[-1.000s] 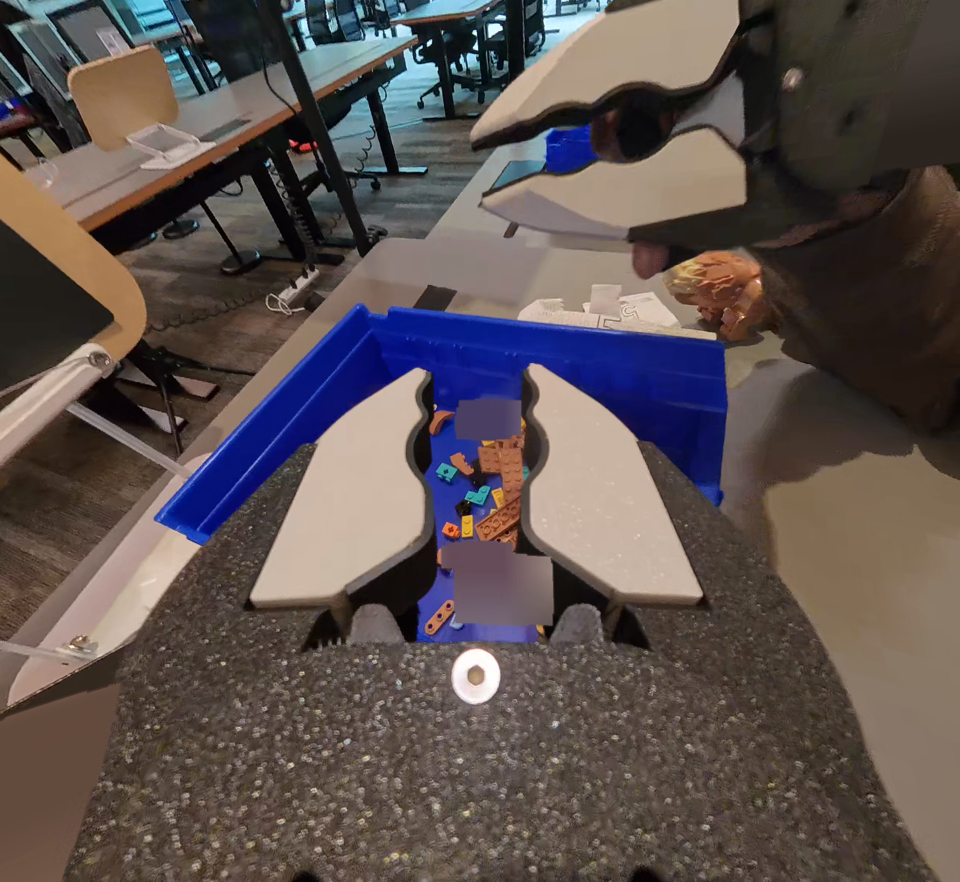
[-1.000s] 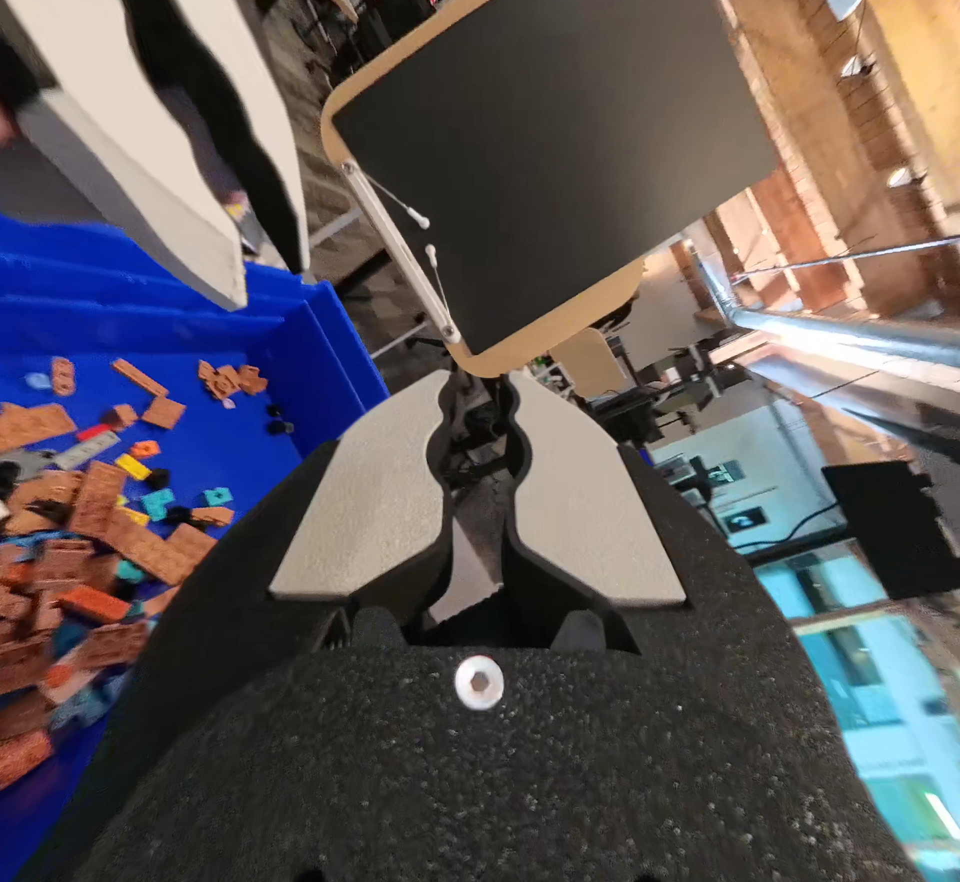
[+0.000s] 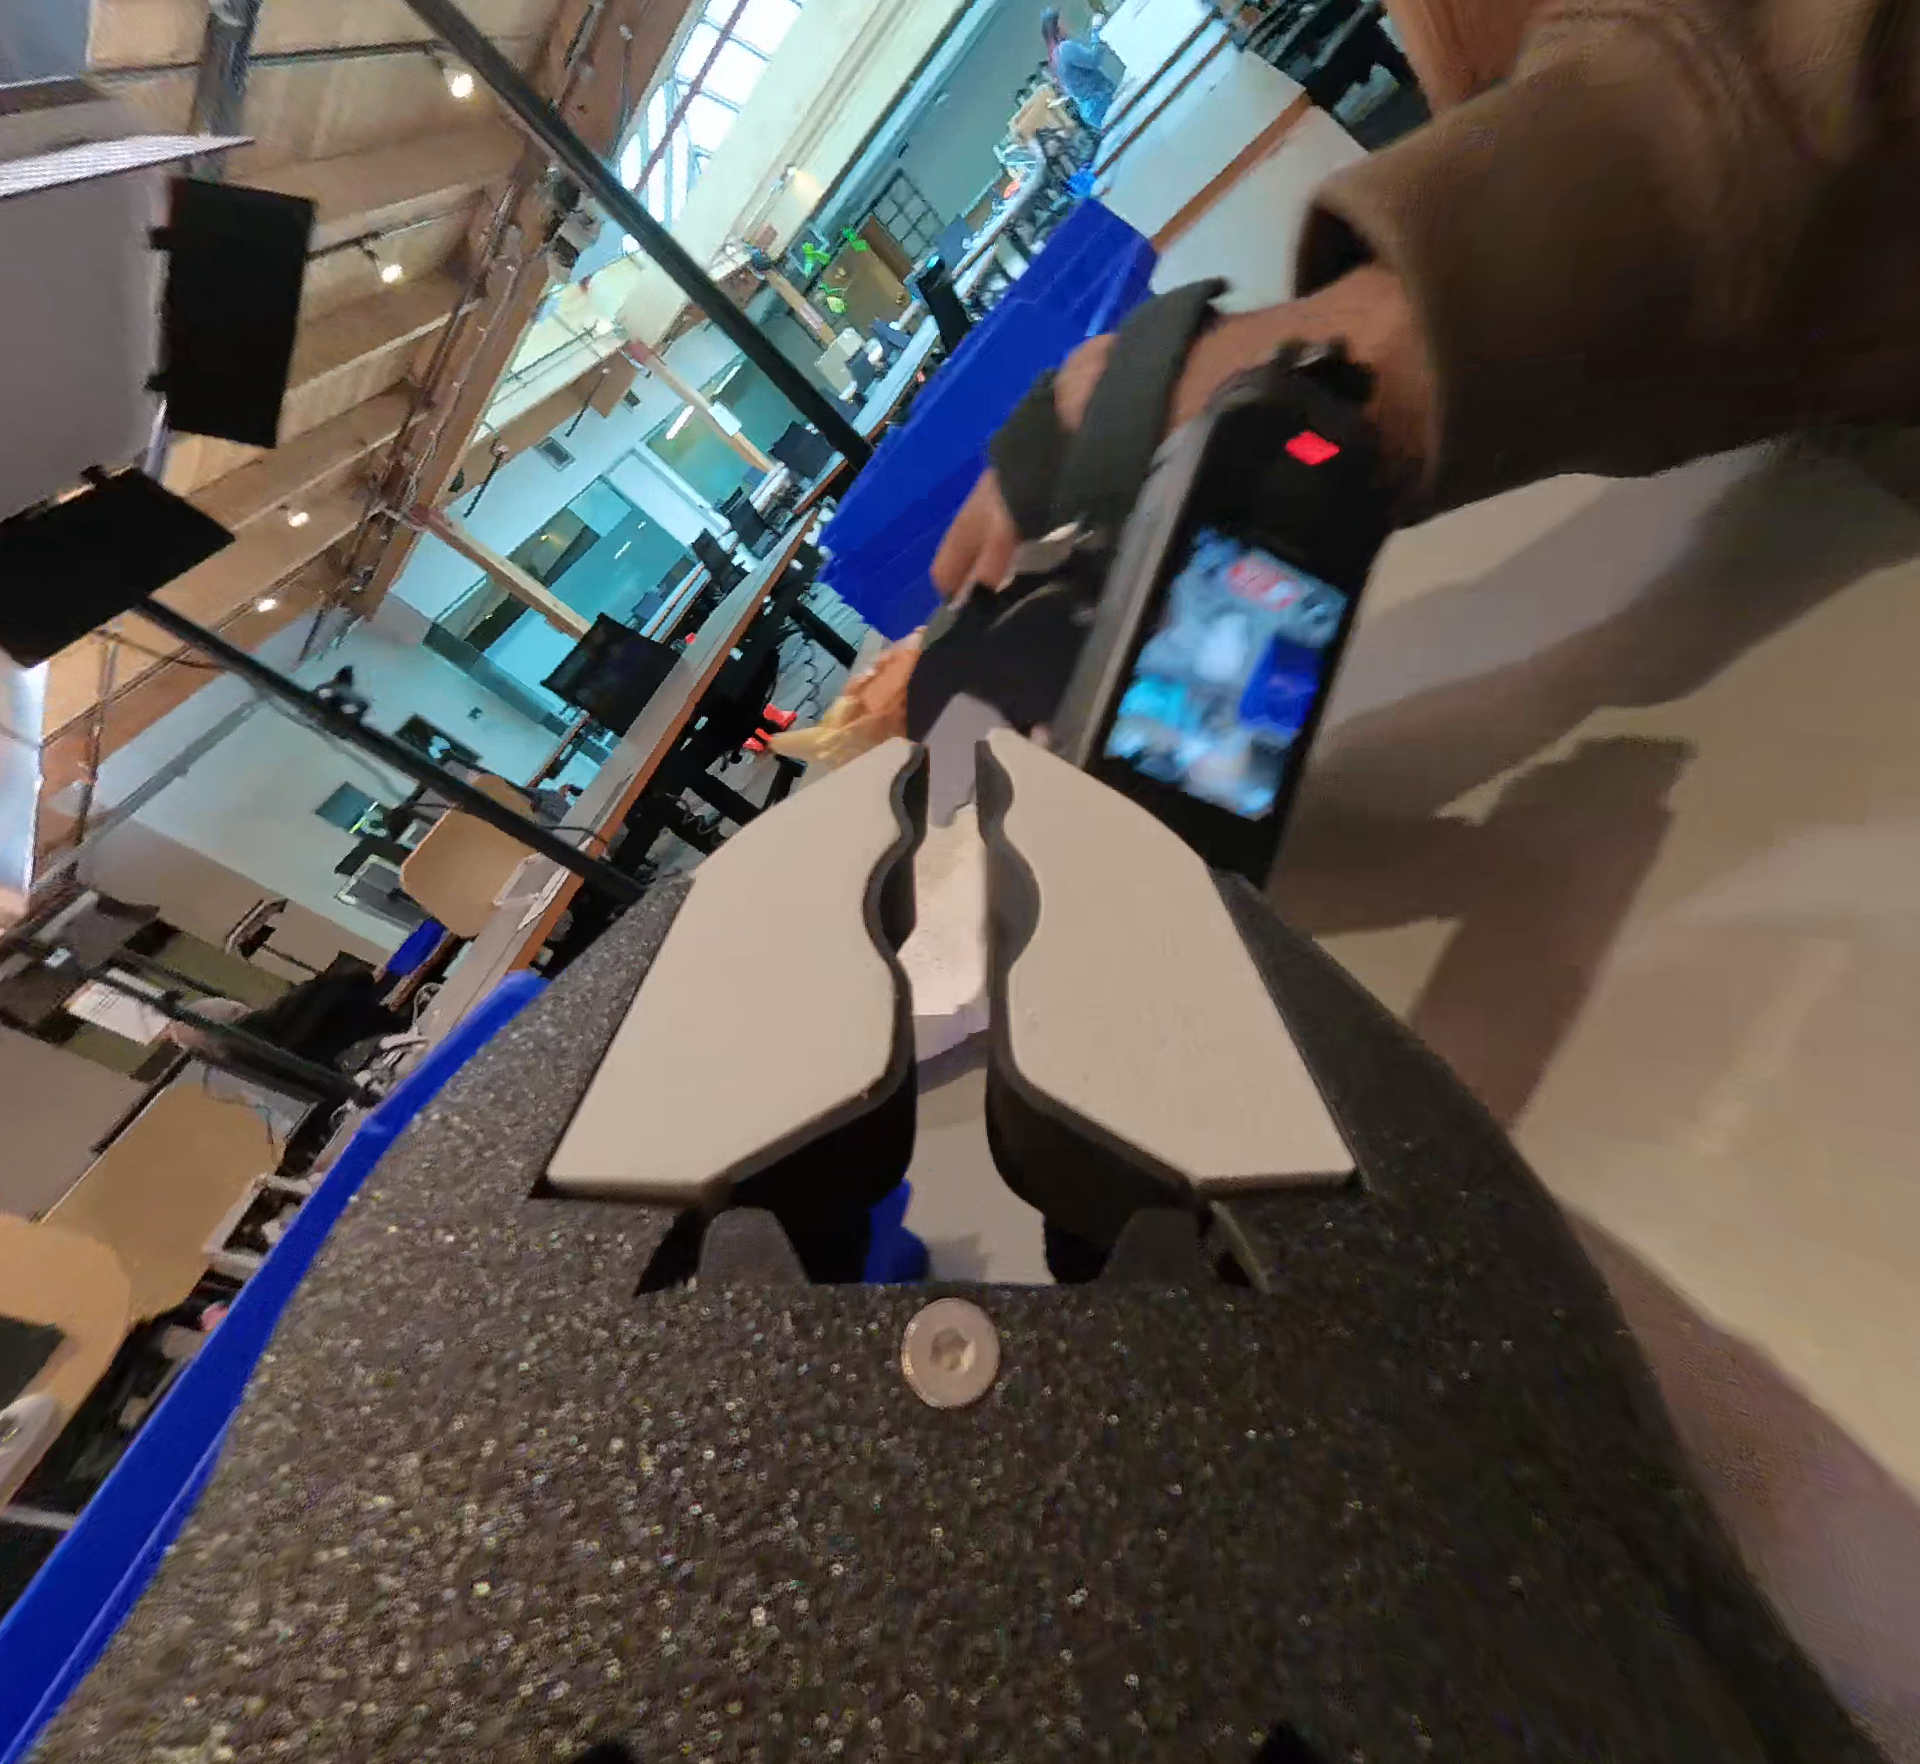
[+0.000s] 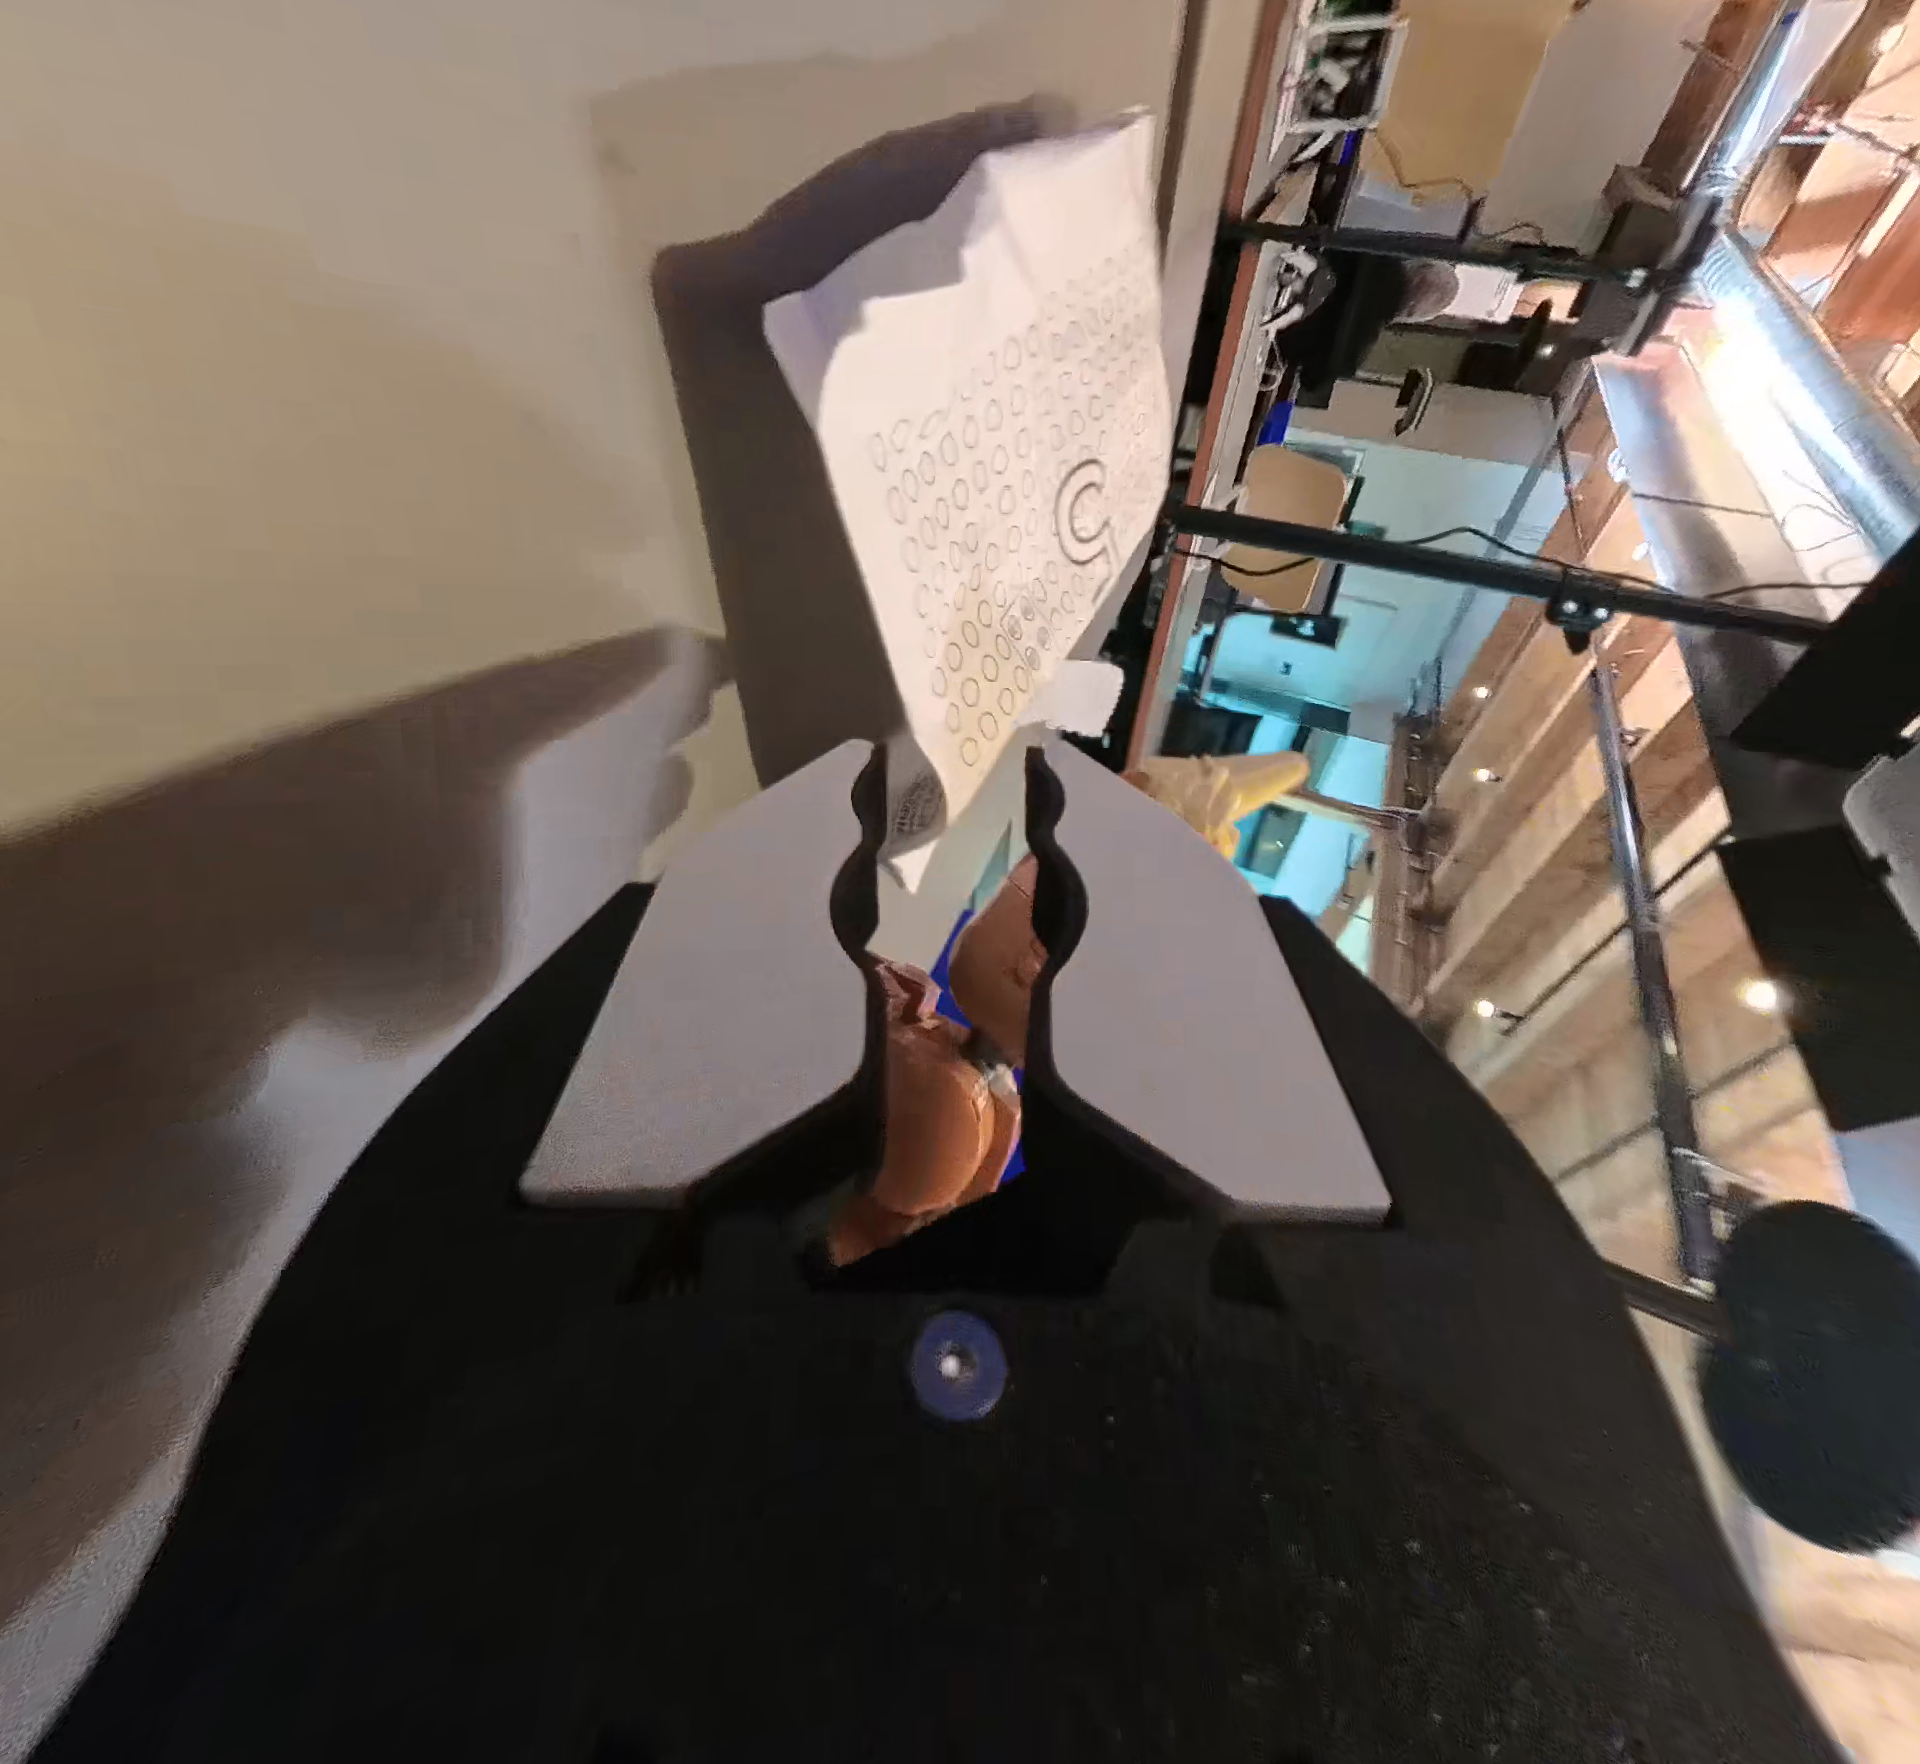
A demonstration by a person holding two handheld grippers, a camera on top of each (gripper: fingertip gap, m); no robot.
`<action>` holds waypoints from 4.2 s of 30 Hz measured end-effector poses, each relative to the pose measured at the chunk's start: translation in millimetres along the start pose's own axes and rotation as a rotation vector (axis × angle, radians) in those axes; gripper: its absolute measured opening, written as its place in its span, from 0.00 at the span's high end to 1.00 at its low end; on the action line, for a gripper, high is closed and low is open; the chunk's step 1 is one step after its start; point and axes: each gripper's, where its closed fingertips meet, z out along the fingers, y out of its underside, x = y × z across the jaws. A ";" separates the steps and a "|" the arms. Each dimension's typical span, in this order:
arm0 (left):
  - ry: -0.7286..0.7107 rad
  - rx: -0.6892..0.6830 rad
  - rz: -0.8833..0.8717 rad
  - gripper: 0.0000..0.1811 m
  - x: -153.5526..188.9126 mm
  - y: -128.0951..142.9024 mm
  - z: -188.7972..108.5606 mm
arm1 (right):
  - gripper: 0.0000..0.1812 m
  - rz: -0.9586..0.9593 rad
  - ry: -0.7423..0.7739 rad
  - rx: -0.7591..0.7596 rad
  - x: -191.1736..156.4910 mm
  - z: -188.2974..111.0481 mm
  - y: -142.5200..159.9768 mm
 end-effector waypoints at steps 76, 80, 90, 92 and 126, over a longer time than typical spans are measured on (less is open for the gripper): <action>0.008 -0.057 -0.239 0.97 1.0 41.0 -14.0 | 1.00 0.657 -1.124 -0.245 34.0 145.4 57.5; 0.015 -0.059 -0.240 0.97 2.4 42.3 -13.2 | 1.00 0.718 -0.829 -0.093 104.3 151.2 37.0; 0.023 -0.070 -0.254 0.97 3.9 46.3 -11.2 | 0.99 0.517 -0.474 0.540 241.9 10.2 -157.0; 0.013 -0.070 -0.249 0.97 2.1 44.9 -12.7 | 0.93 0.435 -0.481 0.477 220.9 18.7 -177.2; -0.473 -0.451 -0.739 1.00 -183.2 157.6 -137.1 | 1.00 0.908 -0.490 0.481 127.1 15.7 -126.2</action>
